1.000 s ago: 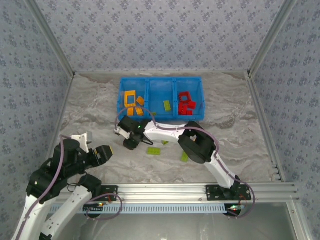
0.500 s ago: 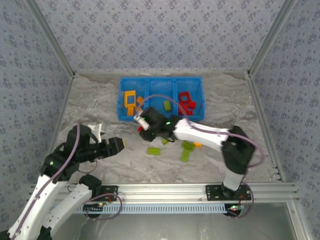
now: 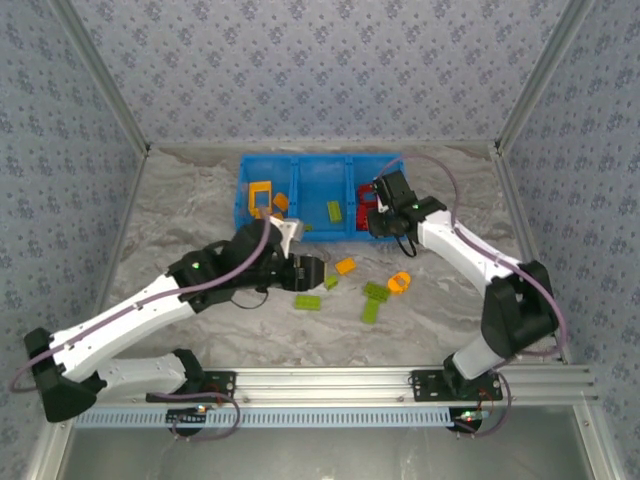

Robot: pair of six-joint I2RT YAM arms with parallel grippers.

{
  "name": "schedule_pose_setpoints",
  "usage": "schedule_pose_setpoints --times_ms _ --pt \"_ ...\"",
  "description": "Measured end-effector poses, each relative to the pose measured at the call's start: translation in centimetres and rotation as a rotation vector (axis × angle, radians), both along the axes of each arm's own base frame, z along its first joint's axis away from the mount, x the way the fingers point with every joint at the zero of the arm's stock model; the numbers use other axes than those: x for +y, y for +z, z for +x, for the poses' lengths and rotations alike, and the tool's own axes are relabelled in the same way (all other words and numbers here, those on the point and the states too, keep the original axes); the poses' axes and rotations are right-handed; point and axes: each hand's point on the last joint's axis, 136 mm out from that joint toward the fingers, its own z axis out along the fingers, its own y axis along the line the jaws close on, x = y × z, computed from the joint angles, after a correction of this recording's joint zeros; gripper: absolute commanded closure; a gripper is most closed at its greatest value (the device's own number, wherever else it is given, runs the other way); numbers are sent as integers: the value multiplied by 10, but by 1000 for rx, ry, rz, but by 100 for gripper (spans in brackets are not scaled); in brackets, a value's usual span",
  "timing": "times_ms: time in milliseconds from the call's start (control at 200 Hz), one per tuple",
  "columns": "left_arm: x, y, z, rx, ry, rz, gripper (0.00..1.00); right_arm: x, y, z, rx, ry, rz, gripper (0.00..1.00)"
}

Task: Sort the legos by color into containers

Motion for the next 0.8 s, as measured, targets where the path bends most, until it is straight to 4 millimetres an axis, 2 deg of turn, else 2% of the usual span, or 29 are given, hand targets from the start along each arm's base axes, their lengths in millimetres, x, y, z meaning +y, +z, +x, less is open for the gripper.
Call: schedule_pose_setpoints --times_ms 125,285,500,655,804 --pt "-23 4 0 -86 5 27 38 -9 -18 23 65 -72 -28 74" --pt "-36 5 4 -135 27 56 38 -11 -40 49 124 -129 -61 71" --pt "-36 -3 10 -146 48 103 38 -16 -70 52 201 -162 -100 58" --pt "-35 -4 8 -148 48 110 38 -18 -72 51 211 -174 -105 42" --pt "-36 -4 6 -152 46 114 37 -17 -61 52 182 -175 -107 40"
